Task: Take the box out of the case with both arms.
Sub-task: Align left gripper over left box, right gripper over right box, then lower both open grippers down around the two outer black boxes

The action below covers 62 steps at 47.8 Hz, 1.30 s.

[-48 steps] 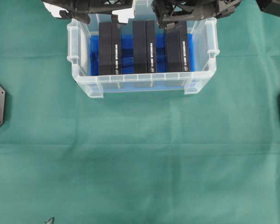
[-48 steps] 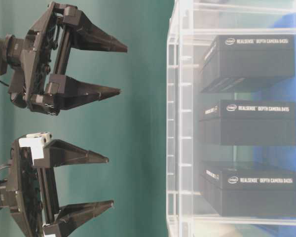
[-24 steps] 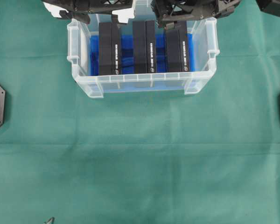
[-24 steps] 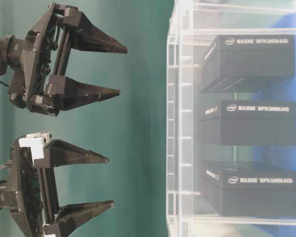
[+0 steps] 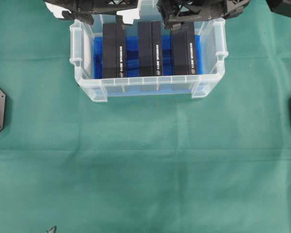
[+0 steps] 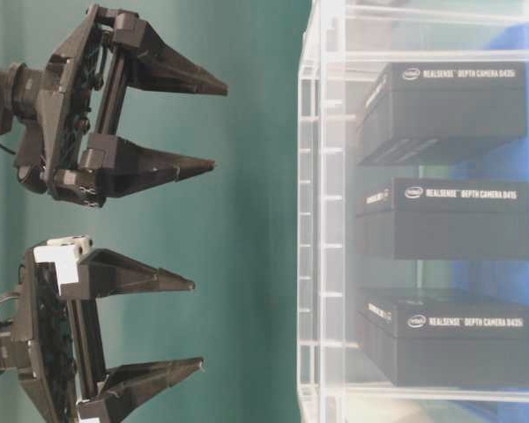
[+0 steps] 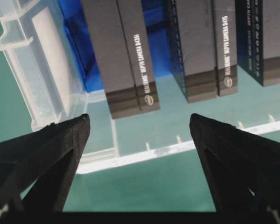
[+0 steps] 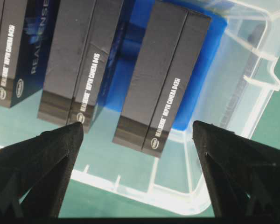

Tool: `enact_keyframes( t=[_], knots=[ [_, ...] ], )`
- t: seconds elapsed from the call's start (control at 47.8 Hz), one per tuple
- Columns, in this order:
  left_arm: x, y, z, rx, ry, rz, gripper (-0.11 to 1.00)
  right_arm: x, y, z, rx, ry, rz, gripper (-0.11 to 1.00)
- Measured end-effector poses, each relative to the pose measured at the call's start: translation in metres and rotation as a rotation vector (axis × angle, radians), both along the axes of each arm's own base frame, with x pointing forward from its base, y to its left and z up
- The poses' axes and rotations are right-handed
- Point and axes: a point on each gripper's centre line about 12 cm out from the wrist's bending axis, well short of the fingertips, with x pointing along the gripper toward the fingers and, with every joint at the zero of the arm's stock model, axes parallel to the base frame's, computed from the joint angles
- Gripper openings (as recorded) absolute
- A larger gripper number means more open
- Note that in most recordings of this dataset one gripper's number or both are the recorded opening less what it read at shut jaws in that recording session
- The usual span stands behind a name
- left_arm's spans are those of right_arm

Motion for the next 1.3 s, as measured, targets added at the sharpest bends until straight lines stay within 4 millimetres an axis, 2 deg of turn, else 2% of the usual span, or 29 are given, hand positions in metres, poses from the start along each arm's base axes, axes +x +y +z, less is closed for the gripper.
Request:
enact_keyframes(
  t=[0.272, 0.502, 0.711, 1.025, 1.297],
  knots=[
    [-0.001, 0.0, -0.005, 0.001, 0.016, 0.002, 0.91, 0.001, 0.0, -0.002, 0.0, 0.005, 0.001, 0.95],
    [-0.002, 0.003, -0.02, 0.014, 0.034, 0.014, 0.91, 0.006, -0.001, -0.015, 0.005, 0.023, 0.003, 0.95],
    [-0.001, 0.004, -0.039, 0.022, 0.029, 0.024, 0.91, 0.008, -0.001, -0.036, 0.007, 0.02, 0.006, 0.95],
    [-0.005, 0.004, -0.083, 0.025, 0.04, 0.049, 0.91, 0.005, -0.001, -0.079, 0.012, 0.019, -0.016, 0.95],
    [-0.002, 0.005, -0.102, 0.028, 0.011, 0.06, 0.91, 0.004, 0.0, -0.108, 0.018, 0.018, -0.026, 0.95]
  ],
)
